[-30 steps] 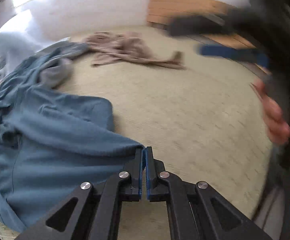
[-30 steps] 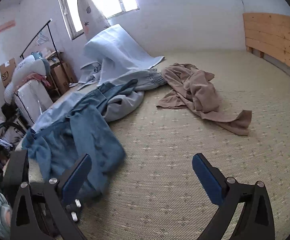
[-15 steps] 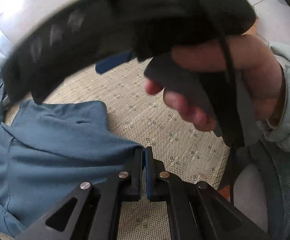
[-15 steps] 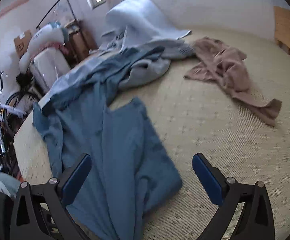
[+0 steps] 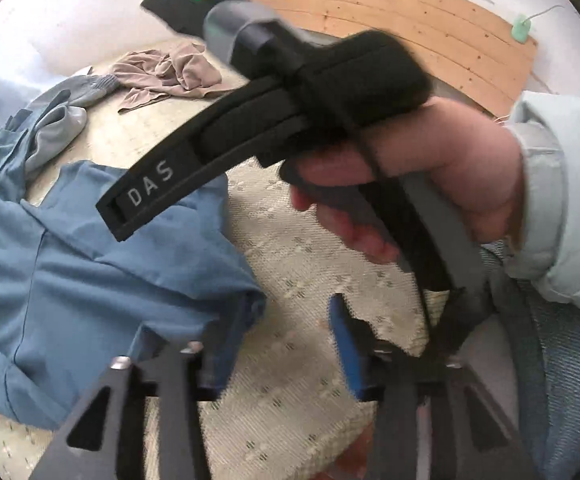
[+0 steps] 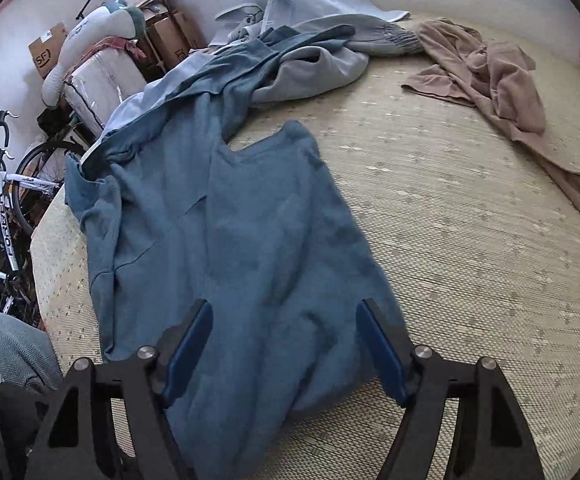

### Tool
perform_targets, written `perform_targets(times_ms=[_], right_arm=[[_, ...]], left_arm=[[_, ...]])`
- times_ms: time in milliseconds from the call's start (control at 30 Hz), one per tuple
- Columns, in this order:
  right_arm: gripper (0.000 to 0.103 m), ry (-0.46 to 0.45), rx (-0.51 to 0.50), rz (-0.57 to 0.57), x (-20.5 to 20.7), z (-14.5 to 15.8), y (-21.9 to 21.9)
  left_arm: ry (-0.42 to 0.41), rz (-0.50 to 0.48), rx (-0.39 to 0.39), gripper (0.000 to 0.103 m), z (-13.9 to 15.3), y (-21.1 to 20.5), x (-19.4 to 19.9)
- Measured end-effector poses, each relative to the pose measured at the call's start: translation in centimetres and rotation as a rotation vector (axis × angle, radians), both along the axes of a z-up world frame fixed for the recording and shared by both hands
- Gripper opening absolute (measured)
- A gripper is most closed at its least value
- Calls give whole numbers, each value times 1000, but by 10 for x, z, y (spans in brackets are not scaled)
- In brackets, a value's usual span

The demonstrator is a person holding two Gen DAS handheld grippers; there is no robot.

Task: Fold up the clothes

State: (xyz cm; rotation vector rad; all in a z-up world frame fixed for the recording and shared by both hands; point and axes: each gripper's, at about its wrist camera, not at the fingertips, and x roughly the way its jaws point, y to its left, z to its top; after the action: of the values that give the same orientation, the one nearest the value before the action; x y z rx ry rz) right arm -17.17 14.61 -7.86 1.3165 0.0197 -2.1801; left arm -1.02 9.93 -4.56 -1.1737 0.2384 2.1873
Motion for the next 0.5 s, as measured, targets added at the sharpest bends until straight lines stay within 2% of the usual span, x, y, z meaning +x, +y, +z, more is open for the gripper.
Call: perform_targets(times_ms=[133, 267, 367, 400, 467, 500], right_arm=[[65, -3, 11, 17, 0, -6, -8], [60, -2, 45, 31, -1, -15, -19], [57, 9, 58, 22, -3, -17, -20], [52, 13, 62, 19, -4, -18, -21], [34, 23, 72, 5, -5, -18, -19], [20, 30, 77, -7, -6, -17, -17]], left_arm=[[12, 37, 14, 56, 12, -9, 15], [7, 133, 37, 56, 22, -24, 29], [28, 210, 56, 56, 25, -40, 14], [35, 235, 62, 56, 26, -46, 9], [52, 296, 66, 56, 29, -57, 0], [62, 331, 64, 56, 30, -63, -5]])
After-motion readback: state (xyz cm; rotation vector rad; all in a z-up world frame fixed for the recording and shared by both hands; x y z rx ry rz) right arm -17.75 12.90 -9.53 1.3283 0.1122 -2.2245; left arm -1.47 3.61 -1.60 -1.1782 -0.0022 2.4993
